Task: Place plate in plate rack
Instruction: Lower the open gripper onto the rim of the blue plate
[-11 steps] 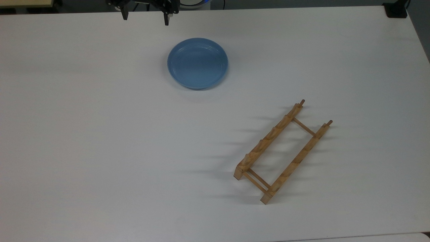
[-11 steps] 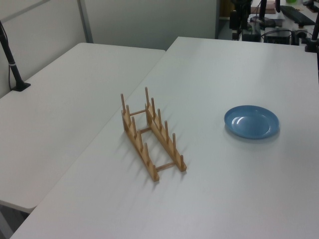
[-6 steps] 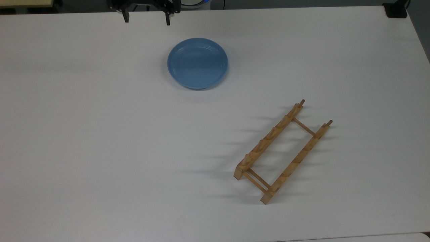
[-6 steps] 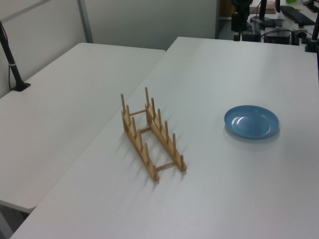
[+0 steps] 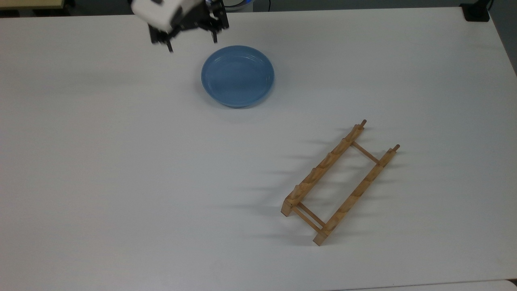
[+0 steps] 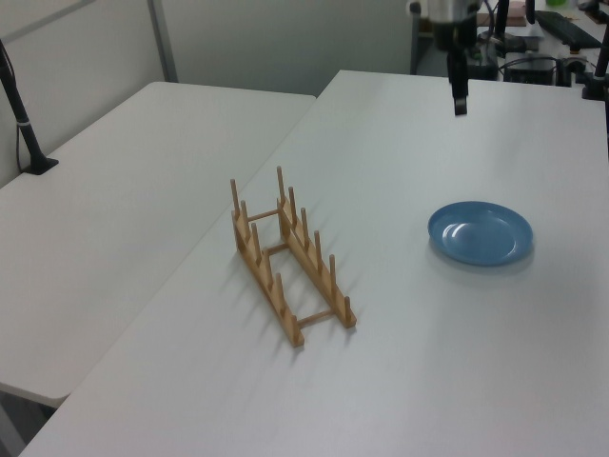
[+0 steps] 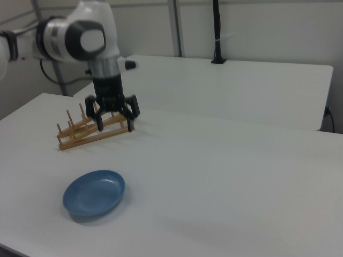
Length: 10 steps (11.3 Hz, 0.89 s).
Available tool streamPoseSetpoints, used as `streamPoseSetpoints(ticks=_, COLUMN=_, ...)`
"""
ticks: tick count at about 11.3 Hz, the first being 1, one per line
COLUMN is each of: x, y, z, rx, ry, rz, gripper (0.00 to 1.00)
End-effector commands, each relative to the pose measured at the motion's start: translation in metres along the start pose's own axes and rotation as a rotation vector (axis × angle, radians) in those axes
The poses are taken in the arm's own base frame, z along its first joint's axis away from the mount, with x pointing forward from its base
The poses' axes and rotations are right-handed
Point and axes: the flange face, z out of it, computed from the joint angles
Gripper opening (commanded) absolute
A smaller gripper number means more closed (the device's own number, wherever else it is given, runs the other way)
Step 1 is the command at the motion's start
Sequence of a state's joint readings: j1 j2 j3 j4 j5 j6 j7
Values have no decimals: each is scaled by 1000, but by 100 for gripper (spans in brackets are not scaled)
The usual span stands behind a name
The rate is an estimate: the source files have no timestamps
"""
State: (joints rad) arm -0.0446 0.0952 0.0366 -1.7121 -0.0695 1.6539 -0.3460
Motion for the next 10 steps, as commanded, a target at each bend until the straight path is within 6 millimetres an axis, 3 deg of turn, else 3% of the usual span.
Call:
streamPoseSetpoints(ticks=1, x=16, y=-8, z=72, rx=-29, ry=-89, rz=-182, gripper=90)
streamPoseSetpoints(ticks=3, x=34, y=-21, z=113, rx=-29, ry=-168, rz=-236, gripper=80)
streamPoseSetpoints(ticks=5, x=39, y=-21, z=140, rx=-30, ry=-220, rz=-252, gripper=71)
streamPoseSetpoints(ticks=7, x=44, y=-23, z=153, rx=-28, ry=-234, rz=-262, gripper=58)
streamPoseSetpoints(ticks=10, x=55, y=-33, z=178, rx=-43, ry=-261, rz=-288, gripper=54)
